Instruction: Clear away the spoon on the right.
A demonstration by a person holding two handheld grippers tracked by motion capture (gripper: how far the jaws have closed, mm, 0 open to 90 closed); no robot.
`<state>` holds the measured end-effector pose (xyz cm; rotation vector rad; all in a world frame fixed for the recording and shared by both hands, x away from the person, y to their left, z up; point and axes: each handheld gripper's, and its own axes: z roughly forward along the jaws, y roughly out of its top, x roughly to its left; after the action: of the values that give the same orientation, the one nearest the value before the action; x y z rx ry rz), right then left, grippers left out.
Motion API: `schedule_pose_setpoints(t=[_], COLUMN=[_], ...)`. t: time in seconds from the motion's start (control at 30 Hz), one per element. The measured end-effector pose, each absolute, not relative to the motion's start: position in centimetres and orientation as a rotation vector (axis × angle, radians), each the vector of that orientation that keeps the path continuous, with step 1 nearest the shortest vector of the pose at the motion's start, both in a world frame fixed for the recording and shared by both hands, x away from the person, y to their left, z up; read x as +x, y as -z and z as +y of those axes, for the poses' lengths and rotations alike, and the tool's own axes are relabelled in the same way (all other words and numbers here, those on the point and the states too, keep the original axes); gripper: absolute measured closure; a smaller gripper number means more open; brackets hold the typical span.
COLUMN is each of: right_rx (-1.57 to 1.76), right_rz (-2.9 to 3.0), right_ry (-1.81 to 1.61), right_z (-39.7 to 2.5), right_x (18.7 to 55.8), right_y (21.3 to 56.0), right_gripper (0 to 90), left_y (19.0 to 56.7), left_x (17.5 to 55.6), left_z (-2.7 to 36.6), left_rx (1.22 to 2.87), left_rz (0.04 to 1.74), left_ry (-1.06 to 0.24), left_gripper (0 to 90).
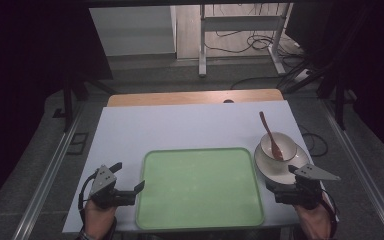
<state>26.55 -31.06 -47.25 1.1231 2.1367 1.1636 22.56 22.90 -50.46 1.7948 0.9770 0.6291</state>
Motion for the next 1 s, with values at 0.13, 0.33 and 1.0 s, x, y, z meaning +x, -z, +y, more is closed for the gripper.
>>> schedule_pose_setpoints(t=[0.13,0.33,1.0], right_rx=[1.1,1.105,1.114], right_rz=[2.17,2.155,2.133], right_ry=[-1.117,-1.039,-1.068], right_z=[-30.6,-30.44,-30.6], right_x=[26.6,26.55,26.78], right_y=[47.52,47.64,47.5], right_gripper=[1.2,0.0,0.0], left_y=[50.45,50.45,50.48], left_x=[22.51,22.51,22.51], left_z=[22.91,22.85,22.85], left_rx=[1.795,1.796,1.797], left_rz=[0.974,0.974,0.973], left_ry=[-0.628,-0.63,-0.632], left_gripper=[1.1,1.1,1.2])
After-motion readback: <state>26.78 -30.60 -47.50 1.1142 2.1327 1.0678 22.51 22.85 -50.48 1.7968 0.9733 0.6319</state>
